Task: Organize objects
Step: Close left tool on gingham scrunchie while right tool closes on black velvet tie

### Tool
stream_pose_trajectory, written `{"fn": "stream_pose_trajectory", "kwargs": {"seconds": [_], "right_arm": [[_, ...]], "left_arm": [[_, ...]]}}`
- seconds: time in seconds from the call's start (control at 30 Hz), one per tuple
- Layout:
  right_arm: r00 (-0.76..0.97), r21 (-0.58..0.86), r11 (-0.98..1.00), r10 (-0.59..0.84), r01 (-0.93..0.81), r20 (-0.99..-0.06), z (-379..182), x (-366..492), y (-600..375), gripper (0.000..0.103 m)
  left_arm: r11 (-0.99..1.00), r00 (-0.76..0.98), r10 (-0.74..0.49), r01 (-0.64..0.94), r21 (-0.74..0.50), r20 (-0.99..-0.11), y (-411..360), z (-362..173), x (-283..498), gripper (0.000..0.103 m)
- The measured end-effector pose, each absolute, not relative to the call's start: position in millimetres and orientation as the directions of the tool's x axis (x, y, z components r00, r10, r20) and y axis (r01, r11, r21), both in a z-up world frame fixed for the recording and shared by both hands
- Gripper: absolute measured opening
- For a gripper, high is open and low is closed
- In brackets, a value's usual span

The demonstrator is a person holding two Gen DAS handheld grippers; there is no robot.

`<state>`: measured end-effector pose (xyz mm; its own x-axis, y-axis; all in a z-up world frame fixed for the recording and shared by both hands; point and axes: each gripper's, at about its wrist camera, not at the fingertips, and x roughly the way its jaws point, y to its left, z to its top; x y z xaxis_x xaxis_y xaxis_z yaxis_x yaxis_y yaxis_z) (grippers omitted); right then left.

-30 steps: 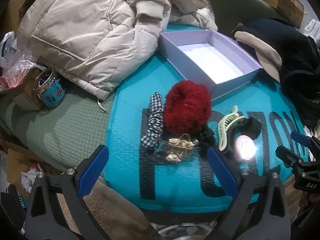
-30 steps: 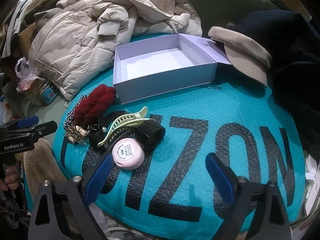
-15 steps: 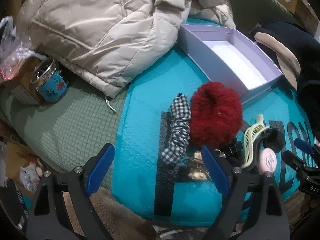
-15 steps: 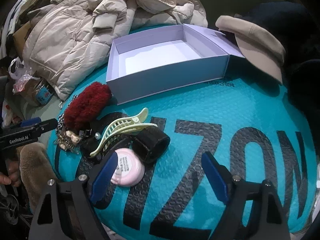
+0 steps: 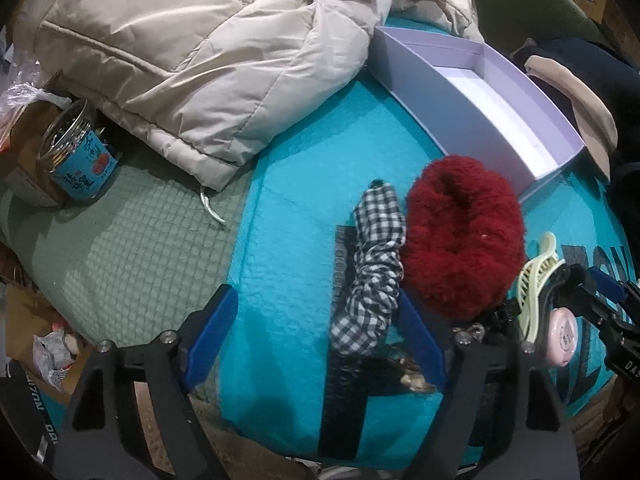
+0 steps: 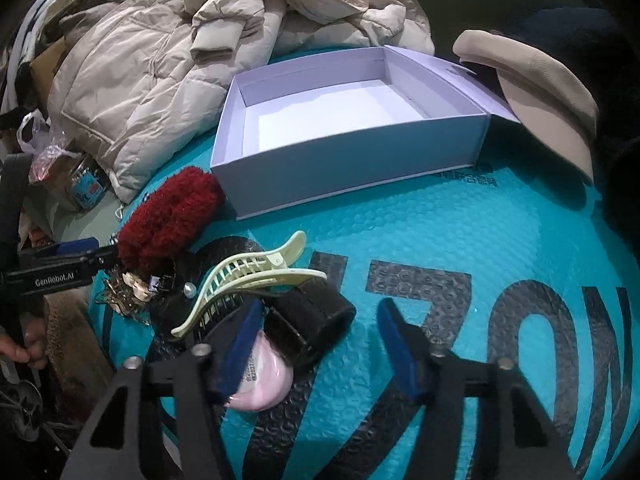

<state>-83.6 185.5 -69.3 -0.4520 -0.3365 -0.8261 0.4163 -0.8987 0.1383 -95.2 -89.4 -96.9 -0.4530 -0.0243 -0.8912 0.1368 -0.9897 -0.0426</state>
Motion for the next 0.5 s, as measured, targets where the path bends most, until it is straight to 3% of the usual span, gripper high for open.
{"fn": "stream_pose_trajectory", "kwargs": {"seconds": [0.2, 0.43, 0.5], "right_arm": [[-0.434, 0.146, -0.895, -0.341, 0.422, -0.834, -74, -84, 184, 0.049], [-0.445, 0.132, -0.899, -0.329, 0.417, -0.833, -75, -82, 185, 0.048], [-0.445, 0.131, -0.901, -0.326, 0.414, -0.834, -75, -82, 187, 0.048]], "left_arm": [[-0.989, -0.454, -0.015, 0.139, -0.054, -0.891, -96, -101, -98, 0.066], [-0.999, -0.448, -0.009, 0.037, -0.009, -0.894, -78, -109, -110, 0.064], [-1.000, -0.459, -0.023, 0.026, 0.012, -0.888, -74, -109, -114, 0.054]]}}
